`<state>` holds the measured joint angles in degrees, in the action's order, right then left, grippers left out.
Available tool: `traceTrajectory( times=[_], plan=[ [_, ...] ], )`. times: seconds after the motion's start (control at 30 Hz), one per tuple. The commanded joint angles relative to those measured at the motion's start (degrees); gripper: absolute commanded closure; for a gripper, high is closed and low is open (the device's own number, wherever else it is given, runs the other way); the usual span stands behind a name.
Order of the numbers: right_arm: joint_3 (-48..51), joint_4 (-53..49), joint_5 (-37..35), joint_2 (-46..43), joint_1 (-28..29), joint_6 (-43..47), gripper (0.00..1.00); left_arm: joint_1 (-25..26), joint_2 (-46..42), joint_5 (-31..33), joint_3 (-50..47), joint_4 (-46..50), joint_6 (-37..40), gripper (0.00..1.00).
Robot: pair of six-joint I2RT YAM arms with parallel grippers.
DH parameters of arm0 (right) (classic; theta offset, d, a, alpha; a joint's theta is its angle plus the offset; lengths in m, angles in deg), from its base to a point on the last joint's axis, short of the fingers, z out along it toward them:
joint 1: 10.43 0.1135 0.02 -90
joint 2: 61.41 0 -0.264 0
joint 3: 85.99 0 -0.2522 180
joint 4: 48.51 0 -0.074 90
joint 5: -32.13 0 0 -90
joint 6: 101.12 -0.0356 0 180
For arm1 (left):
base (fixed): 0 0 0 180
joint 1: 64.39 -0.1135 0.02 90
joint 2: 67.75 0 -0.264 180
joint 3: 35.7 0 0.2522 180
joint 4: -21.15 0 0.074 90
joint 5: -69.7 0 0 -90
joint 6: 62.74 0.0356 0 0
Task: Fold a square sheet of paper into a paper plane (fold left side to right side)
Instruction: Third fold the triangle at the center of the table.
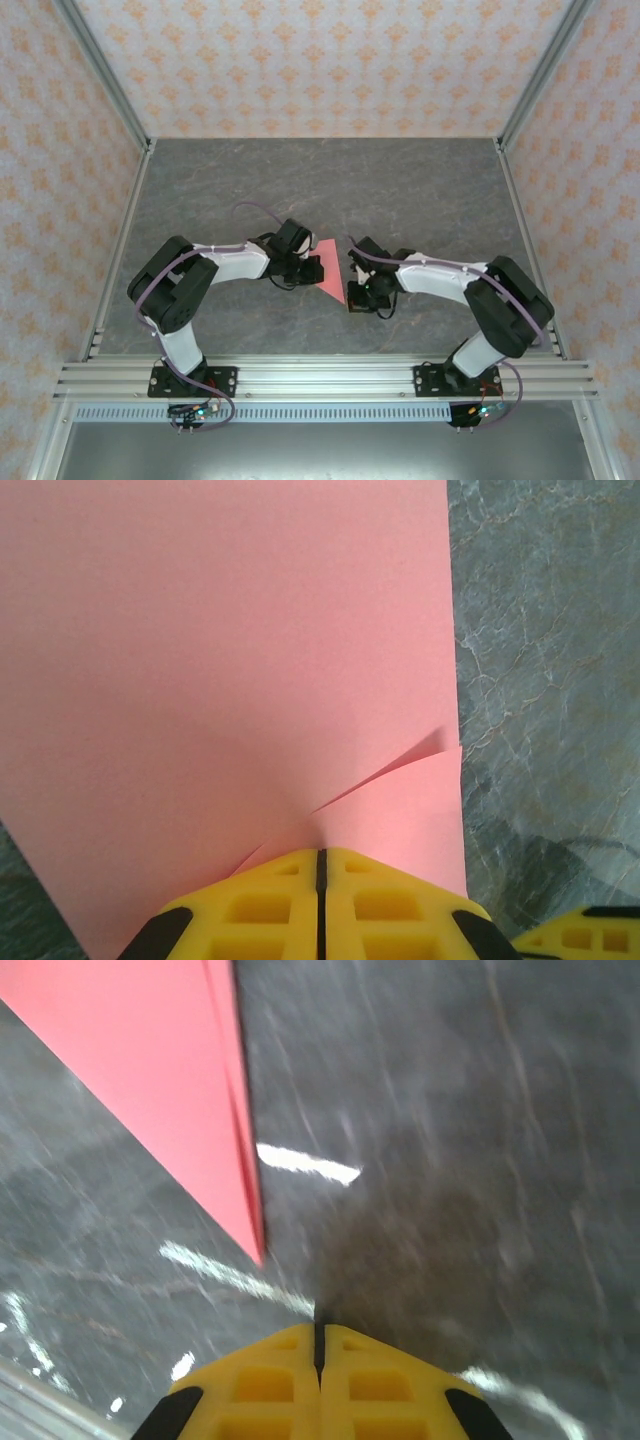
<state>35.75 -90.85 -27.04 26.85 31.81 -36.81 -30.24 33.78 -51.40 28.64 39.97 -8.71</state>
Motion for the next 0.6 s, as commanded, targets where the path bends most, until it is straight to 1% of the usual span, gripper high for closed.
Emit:
traceTrajectory(
  times=[0.0,0.07,0.13,0.2,0.3,0.43,0.57],
  plan=[
    [-2.58,-5.83,-1.41,-4.11,0.4,-1.84,1.0,-0.37,2.01,5.44,-0.88,2.75,0.9,0.92],
    [-3.41,-2.66,-1.46,-4.59,0.39,-4.94,1.0,-0.31,1.9,5.25,-1.01,2.43,0.72,0.92],
    [-3.0,2.94,-1.66,-4.0,0.61,-9.89,1.0,-0.31,1.74,5.0,-1.1,2.24,0.55,0.92],
    [-3.02,8.0,-2.59,-1.89,1.08,-15.29,1.0,-0.31,1.56,4.86,-1.15,1.99,0.33,0.92],
    [-5.11,11.41,-4.27,2.33,2.07,-19.74,1.0,-0.31,1.3,4.72,-1.28,1.79,0.19,0.92],
    [-7.0,15.4,-5.61,6.31,3.28,-22.8,1.0,-0.27,1.15,4.38,-1.18,1.88,0.1,0.92],
    [-8.01,16.92,-6.87,8.52,3.97,-24.25,1.0,-0.31,0.94,4.46,-1.21,1.79,0.02,0.92]
  ],
)
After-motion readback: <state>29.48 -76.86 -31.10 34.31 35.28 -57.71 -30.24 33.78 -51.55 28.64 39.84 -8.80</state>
